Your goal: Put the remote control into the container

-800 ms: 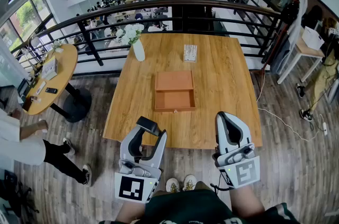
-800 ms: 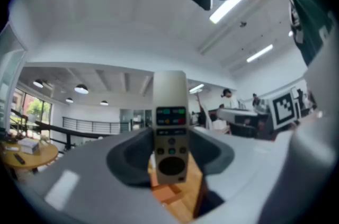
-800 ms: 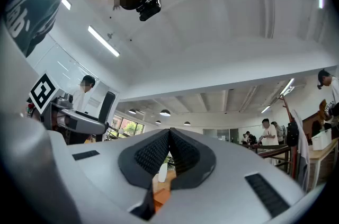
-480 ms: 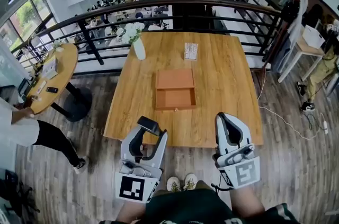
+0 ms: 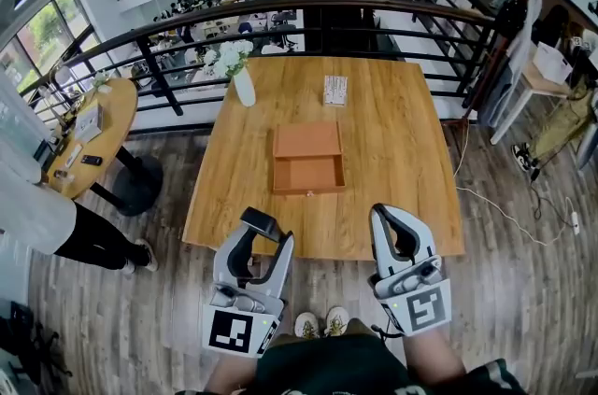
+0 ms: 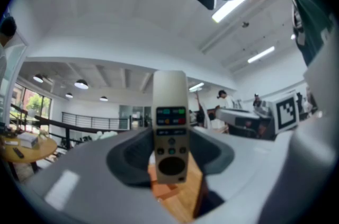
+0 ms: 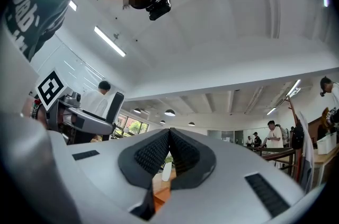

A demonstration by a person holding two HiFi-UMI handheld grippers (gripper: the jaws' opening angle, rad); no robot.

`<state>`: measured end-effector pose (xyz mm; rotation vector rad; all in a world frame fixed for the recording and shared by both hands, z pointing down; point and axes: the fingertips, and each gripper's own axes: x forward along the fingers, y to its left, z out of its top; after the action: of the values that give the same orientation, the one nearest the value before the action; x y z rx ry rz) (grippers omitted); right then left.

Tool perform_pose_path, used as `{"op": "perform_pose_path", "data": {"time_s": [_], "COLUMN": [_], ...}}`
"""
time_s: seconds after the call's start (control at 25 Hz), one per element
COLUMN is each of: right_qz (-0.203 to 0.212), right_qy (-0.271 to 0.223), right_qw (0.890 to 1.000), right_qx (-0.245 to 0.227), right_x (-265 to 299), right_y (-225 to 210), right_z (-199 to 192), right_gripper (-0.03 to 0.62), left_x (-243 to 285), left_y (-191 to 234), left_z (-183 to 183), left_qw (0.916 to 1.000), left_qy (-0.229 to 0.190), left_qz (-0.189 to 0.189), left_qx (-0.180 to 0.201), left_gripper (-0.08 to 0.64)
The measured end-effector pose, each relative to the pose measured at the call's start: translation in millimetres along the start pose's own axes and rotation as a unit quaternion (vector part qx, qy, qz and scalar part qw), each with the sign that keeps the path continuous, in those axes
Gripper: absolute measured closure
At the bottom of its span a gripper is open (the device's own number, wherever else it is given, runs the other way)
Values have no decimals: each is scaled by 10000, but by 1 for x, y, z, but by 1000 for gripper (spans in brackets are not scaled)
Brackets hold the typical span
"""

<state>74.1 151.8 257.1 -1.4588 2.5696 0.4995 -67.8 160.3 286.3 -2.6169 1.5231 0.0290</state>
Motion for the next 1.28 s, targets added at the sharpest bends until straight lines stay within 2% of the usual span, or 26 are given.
{"op": "perform_pose_path", "data": {"time_s": [0.48,0.8,1.28], "right_qz": [164,270,226], "right_qy": [-36,99,247], "right_qw": [9989,9979,9963], "right_qx": [443,583,797], "right_x": [-8,-21,-6], "right_y": [-21,-21,-23], "right_z": [-22,-39,-66], "right_gripper": [575,576,575], "left_x": [13,13,22], "left_y": [-23,-47,-33], "left_z": [-4,-13,-28], "left_qw": [9996,9997,9992], "left_qy": [4,109,283], "left_qz": [235,196,289], "left_qx": [149,138,64], "left_gripper": [359,359,359]}}
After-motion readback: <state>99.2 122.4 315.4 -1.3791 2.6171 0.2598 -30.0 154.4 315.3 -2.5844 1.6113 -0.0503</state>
